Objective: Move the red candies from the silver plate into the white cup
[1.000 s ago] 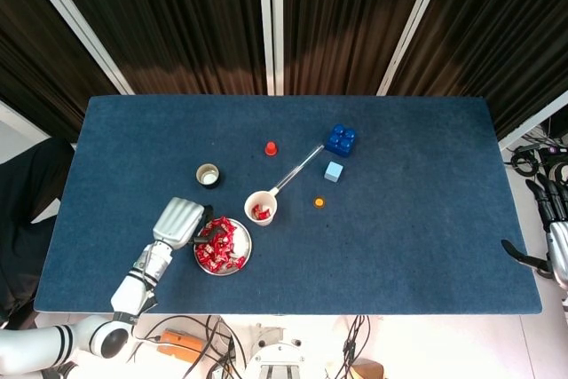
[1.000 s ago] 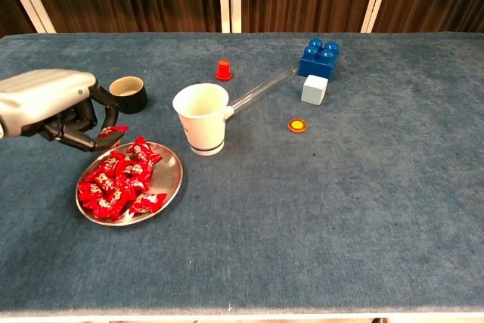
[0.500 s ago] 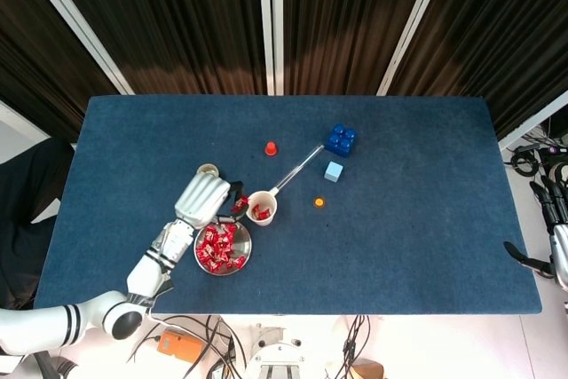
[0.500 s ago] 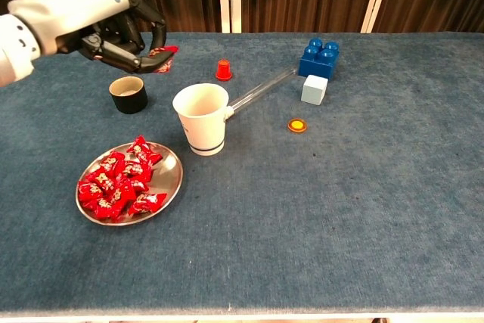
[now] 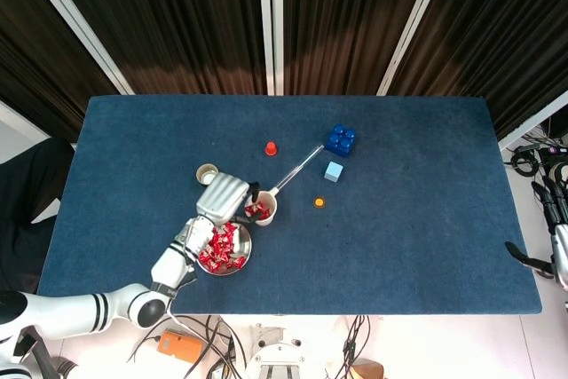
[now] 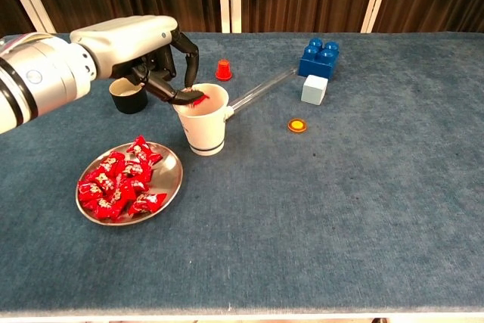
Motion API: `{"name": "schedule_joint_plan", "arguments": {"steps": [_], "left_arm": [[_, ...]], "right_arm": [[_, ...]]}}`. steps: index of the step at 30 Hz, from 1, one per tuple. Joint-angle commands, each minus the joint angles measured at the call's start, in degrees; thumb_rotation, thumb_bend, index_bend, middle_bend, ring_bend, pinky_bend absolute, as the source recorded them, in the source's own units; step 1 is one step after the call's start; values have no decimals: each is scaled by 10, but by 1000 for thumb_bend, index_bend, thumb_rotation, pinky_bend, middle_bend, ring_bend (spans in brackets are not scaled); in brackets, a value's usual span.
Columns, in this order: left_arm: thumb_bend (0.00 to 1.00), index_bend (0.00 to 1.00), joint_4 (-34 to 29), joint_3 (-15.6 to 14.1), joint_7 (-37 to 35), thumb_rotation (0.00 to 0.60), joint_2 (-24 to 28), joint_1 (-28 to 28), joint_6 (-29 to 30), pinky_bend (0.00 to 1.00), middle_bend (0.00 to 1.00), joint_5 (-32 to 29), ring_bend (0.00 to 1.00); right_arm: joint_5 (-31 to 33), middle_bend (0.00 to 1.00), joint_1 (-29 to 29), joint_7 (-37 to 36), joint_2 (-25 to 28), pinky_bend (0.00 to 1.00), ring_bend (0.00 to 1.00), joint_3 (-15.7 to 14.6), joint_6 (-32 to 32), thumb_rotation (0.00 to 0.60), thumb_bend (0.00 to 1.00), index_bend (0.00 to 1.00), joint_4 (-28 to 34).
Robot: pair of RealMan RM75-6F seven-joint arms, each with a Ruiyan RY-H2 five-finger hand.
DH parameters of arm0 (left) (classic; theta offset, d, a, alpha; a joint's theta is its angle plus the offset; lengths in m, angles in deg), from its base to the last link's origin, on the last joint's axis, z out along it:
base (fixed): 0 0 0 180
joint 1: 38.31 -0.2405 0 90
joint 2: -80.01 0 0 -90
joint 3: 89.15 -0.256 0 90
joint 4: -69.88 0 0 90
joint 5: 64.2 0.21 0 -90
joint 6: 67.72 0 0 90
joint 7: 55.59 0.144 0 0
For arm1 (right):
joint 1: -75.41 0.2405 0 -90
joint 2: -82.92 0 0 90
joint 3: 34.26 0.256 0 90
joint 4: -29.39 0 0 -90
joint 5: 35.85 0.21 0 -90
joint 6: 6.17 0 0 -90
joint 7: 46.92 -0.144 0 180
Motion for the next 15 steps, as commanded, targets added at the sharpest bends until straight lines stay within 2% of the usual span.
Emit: {"name": "schedule_joint_plan", "arguments": {"steps": [1, 7, 13, 15], "left_arm": [[126, 350, -4, -3, -12, 472, -1, -5, 14, 861, 947, 12, 924], [149, 319, -36, -26, -69, 485, 28, -54, 100, 861, 946, 84, 924], [186, 354, -34, -79, -119, 484, 60, -123, 183, 862, 946, 148, 923], [195, 374, -23, -95, -126, 483, 60, -137, 192, 862, 946, 160, 923]], "right_arm": [[1, 34, 1, 1, 0, 0, 0, 0, -1, 600, 330, 0, 0], [0, 33, 3, -2, 0, 0, 0, 3, -2, 600, 330, 0, -1], [-3, 34, 4, -7, -2, 0, 0, 2, -2, 600, 330, 0, -6], [-5, 33, 3, -8, -3, 0, 0, 1, 0, 600, 331, 0, -8]]}}
